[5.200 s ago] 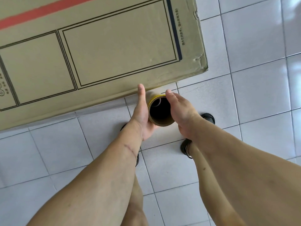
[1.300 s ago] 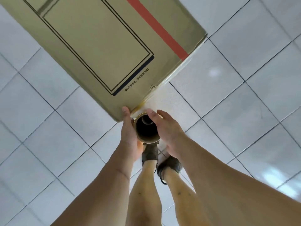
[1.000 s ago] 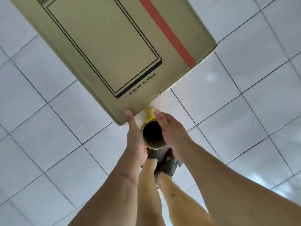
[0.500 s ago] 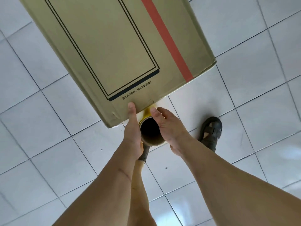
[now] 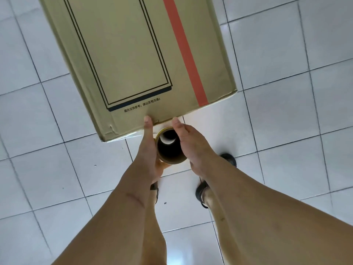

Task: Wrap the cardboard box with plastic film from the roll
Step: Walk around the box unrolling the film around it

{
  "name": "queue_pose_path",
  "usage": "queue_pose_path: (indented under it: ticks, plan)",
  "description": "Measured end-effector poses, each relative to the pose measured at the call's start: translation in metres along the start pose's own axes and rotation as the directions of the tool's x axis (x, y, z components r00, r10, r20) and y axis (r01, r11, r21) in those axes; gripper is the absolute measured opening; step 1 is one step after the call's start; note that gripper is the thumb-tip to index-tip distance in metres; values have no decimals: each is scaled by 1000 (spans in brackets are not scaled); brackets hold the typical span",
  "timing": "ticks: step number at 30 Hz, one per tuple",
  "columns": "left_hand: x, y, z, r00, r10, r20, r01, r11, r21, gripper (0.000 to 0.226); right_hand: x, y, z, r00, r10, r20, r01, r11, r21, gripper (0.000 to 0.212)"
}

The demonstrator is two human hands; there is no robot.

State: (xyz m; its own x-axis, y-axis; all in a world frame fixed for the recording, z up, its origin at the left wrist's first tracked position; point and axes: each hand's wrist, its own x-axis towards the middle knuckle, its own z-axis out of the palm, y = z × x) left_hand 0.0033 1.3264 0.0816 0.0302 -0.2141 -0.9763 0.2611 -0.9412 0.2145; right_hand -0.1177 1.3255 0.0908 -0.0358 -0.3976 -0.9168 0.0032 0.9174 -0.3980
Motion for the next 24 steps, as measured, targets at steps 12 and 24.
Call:
queue_pose_path:
  ticks: [12, 24]
  plan:
    - [-2, -3, 49, 1000, -4, 1, 4, 998, -59, 101, 1, -7, -44, 999, -38, 21, 40, 993, -115, 61]
    - [1, -11, 84, 999, 8, -40, -13, 995, -102, 102, 7, -6, -79, 999, 0, 34, 1, 999, -33, 64]
